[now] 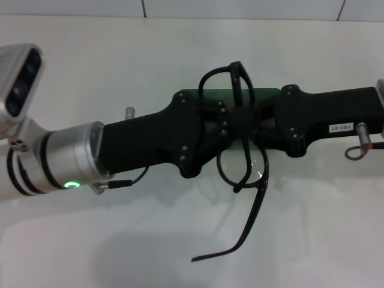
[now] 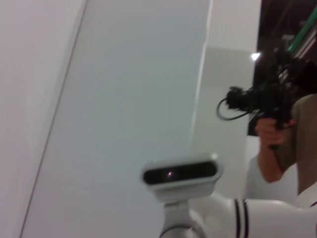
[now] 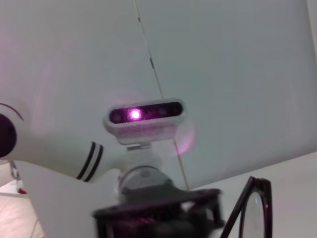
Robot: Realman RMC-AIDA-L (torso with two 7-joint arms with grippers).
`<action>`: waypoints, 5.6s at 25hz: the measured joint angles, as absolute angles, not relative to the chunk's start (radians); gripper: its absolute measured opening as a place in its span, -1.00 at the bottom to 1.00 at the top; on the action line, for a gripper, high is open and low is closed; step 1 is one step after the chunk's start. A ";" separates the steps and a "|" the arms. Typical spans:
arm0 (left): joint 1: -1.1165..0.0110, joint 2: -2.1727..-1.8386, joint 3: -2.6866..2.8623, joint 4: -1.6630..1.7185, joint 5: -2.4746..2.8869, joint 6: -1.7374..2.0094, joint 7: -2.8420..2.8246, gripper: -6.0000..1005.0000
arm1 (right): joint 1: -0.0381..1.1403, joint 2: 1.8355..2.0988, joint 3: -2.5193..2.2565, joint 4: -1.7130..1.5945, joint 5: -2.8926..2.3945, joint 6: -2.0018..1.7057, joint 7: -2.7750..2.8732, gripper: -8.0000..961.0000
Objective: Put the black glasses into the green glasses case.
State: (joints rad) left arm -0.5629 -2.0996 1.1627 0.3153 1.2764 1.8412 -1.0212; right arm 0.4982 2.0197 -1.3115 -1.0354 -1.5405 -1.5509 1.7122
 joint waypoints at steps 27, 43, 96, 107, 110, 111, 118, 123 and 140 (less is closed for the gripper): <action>-0.574 -2.103 1.267 0.308 1.246 1.935 -0.880 -0.92 | 0.605 2.020 -1.206 -0.808 -1.292 -1.570 1.497 -0.77; -0.555 -2.097 1.258 0.254 1.138 1.844 -0.977 -0.92 | 0.631 2.019 -1.356 -0.763 -1.297 -1.478 1.475 -0.77; -0.379 -2.089 1.261 0.252 1.148 1.852 -0.907 -0.91 | 1.171 2.028 -1.724 -0.907 -2.429 -1.359 2.057 -0.77; -0.357 -2.091 1.266 0.227 1.148 1.858 -0.858 -0.91 | 1.171 2.028 -1.877 -0.923 -2.429 -1.243 2.054 -0.77; -0.345 -2.091 1.266 0.227 1.148 1.858 -0.849 -0.91 | 1.170 2.028 -1.933 -0.930 -2.430 -1.204 2.053 -0.77; -0.343 -2.092 1.266 0.227 1.148 1.858 -0.844 -0.91 | 1.170 2.028 -1.949 -0.930 -2.431 -1.195 2.052 -0.77; -0.340 -2.092 1.266 0.214 1.149 1.859 -0.825 -0.91 | 1.173 2.028 -2.020 -0.921 -2.436 -1.149 2.044 -0.77; -0.339 -2.092 1.266 0.213 1.149 1.859 -0.819 -0.91 | 1.177 2.028 -2.037 -0.899 -2.442 -1.137 2.046 -0.77; -0.340 -2.092 1.266 0.213 1.149 1.858 -0.818 -0.91 | 1.187 2.028 -2.042 -0.871 -2.444 -1.114 2.051 -0.76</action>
State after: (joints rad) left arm -0.3404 -2.0922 1.2656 0.2132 1.1490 1.8576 -0.8175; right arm 1.1870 2.0278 -2.0421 -0.8706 -2.4439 -1.1145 2.0511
